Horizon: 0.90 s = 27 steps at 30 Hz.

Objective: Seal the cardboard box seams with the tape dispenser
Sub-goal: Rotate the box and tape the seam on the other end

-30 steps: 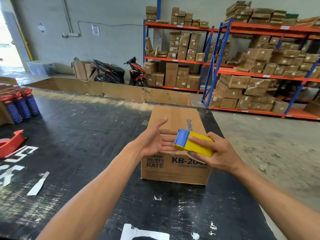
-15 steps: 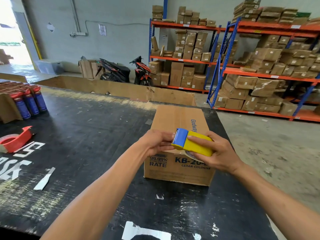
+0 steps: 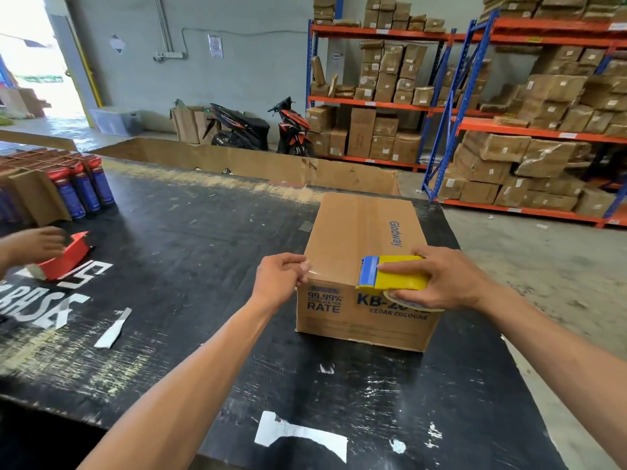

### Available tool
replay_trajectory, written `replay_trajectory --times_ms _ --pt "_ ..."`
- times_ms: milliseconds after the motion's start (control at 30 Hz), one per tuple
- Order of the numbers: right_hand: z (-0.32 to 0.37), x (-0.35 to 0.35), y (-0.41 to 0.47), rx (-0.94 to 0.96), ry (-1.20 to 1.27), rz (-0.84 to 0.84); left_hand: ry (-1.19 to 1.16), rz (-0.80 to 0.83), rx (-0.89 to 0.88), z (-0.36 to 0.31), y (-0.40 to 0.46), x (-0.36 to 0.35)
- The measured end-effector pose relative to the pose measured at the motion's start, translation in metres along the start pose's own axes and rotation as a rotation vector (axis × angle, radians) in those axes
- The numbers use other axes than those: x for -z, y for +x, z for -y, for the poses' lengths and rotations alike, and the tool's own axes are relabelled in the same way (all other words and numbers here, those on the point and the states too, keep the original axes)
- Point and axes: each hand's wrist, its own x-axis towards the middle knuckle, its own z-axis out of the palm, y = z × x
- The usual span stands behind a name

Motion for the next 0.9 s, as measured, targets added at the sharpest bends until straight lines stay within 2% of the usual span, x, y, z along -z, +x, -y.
replay_trajectory --times_ms 133,500,667,767,833,900 --pt "0.010 0.002 0.015 0.003 -0.164 0.059 0.087 -0.071 -0.066 0.012 -0.004 -0.005" --pt "0.037 0.010 0.025 -0.042 -0.259 0.169 0.126 -0.118 -0.147 0.021 -0.009 -0.009" --pt "0.044 0.011 0.025 -0.039 -0.275 0.181 0.017 -0.074 -0.065 0.027 0.000 -0.002" --pt "0.043 0.013 0.027 -0.055 -0.260 0.193 0.094 -0.060 -0.029 0.029 0.006 0.009" --pt "0.042 0.013 0.028 -0.064 -0.253 0.204 0.327 -0.135 -0.158 0.035 0.004 0.014" --pt "0.043 0.013 0.030 -0.065 -0.253 0.220 0.661 -0.237 -0.579 0.045 0.001 0.011"
